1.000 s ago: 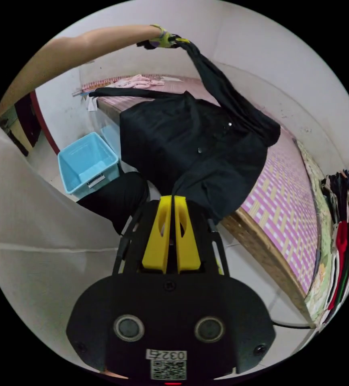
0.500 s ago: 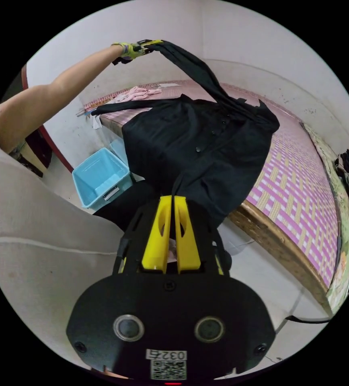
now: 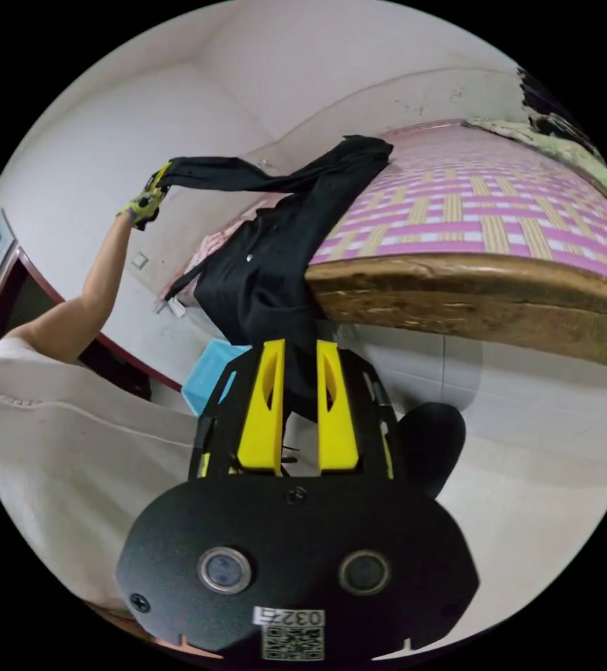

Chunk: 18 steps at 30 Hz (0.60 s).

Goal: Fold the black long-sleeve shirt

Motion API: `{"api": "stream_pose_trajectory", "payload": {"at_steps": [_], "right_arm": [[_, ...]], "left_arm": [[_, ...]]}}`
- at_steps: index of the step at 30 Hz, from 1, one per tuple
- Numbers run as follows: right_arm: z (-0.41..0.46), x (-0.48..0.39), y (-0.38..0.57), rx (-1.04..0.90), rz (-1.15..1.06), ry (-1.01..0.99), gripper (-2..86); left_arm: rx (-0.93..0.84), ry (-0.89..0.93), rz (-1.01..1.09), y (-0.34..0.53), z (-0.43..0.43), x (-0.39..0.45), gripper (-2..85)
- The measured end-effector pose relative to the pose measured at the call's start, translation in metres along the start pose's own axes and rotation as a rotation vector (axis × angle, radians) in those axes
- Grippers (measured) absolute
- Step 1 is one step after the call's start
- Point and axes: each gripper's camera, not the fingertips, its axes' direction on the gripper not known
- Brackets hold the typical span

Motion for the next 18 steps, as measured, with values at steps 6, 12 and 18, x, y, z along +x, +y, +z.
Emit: {"api": "stream_pose_trajectory", "payload": {"at_steps": [6,12,18], "right_arm": [[0.021,0.048,-0.007,-0.136,-0.146,-0.187,8.3],[0.003,0.028,0.018,-0.164,-0.19,-0.234,-0.1],[0.008,0.033,0.029,-0.145,-0.068,-0.327,0.1]], "left_arm": [[-0.011,0.003,-0.012,0.01,0.007,-0.01,-1.7],[-0.03,-0.015,-0.016,0.016,0.011,-0.022,-1.6],[-0.017,-0.006,-0.04,0.015,0.01,-0.037,-1.6]]}}
